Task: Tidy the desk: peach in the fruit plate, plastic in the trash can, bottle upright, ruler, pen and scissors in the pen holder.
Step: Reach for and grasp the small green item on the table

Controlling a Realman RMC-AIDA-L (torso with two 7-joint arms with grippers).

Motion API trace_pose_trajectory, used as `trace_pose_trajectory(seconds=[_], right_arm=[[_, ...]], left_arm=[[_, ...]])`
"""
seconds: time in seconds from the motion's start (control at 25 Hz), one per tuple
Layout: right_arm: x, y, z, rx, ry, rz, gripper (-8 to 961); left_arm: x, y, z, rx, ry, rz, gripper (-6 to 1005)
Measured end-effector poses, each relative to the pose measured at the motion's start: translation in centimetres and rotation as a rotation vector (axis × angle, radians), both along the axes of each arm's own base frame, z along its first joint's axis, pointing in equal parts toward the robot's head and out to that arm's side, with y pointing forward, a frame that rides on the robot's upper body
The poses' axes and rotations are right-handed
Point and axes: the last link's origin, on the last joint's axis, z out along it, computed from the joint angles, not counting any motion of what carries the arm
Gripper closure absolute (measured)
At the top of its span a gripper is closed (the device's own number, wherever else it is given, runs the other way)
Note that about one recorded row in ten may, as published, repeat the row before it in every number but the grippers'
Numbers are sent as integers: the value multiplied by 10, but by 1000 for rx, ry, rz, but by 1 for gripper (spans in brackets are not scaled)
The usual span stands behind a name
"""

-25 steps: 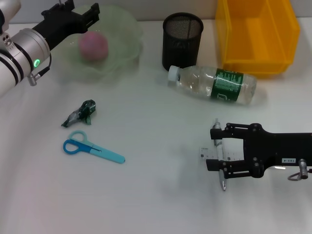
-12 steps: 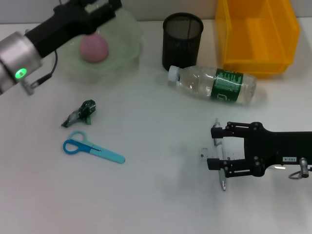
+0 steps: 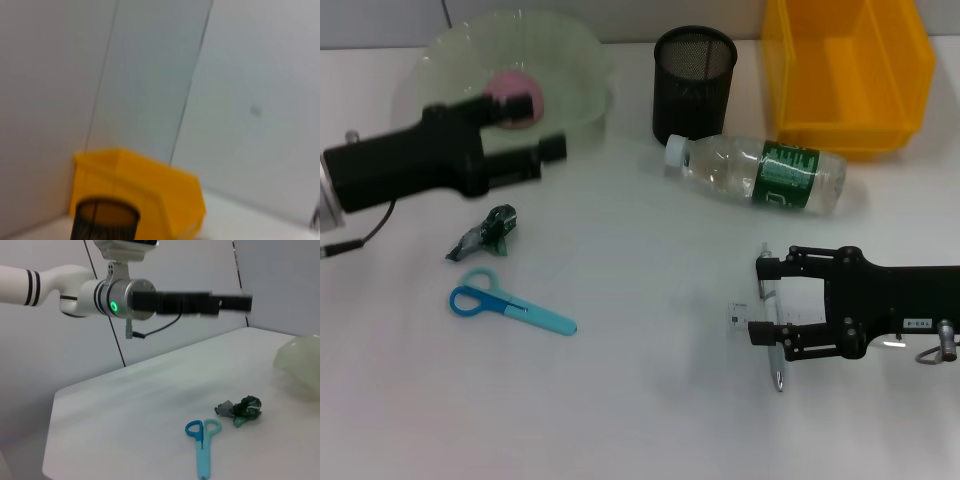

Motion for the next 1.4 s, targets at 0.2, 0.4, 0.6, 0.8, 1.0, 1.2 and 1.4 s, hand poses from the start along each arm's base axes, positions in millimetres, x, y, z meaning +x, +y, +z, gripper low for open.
trace_pose_trajectory(seconds=[0.2, 0.4, 0.6, 0.8, 1.0, 1.2, 1.4], right_arm=[[-1, 1, 0, 0, -1, 3, 132], [0, 0, 0, -1, -2, 2, 133], [0, 0, 0, -1, -2, 1, 133], [0, 0, 0, -2, -1, -2, 133], [1, 0, 0, -1, 0, -7, 133], [1, -1, 0, -3, 2, -13, 133], [1, -2, -1, -6, 5, -16, 133]], left_arm=[[-22, -1, 1, -20, 137, 37, 221], [-39, 1, 5, -4, 243, 70, 221], [-46, 6, -4, -1, 322, 92, 220], [-49, 13, -19, 7, 413, 112, 221], [-50, 15, -24, 4, 445, 113, 221], [-53, 17, -28, 4, 495, 114, 220], [-57, 17, -31, -3, 531, 116, 222]])
